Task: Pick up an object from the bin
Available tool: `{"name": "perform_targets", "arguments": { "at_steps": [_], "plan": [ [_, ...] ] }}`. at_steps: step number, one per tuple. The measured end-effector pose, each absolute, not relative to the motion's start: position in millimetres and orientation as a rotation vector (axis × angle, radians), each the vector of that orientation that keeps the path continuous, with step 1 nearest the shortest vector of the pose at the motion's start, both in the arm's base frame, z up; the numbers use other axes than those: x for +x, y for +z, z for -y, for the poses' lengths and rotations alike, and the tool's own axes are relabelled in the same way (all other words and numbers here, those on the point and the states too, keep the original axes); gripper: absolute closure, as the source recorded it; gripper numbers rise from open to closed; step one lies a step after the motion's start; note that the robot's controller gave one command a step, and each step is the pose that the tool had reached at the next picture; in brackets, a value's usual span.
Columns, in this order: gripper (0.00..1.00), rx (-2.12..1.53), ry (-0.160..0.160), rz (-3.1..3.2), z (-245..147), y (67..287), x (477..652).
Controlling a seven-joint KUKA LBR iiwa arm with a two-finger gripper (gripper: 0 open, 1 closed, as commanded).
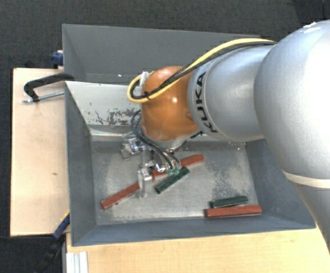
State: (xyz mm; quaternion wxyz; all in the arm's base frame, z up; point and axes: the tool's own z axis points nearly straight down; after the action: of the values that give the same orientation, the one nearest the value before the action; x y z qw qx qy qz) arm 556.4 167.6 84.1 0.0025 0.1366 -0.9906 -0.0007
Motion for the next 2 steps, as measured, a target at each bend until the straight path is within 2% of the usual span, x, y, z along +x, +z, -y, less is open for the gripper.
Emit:
{"name": "perform_targets", "arguments": {
  "at_steps": [1,2],
  "plan": [
    [0.0,0.582,-0.002,3.091,-128.6,92.3,566.8],
    [1.0,1.062,-0.002,2.957,-142.2,70.7,525.2]
  ]
}}
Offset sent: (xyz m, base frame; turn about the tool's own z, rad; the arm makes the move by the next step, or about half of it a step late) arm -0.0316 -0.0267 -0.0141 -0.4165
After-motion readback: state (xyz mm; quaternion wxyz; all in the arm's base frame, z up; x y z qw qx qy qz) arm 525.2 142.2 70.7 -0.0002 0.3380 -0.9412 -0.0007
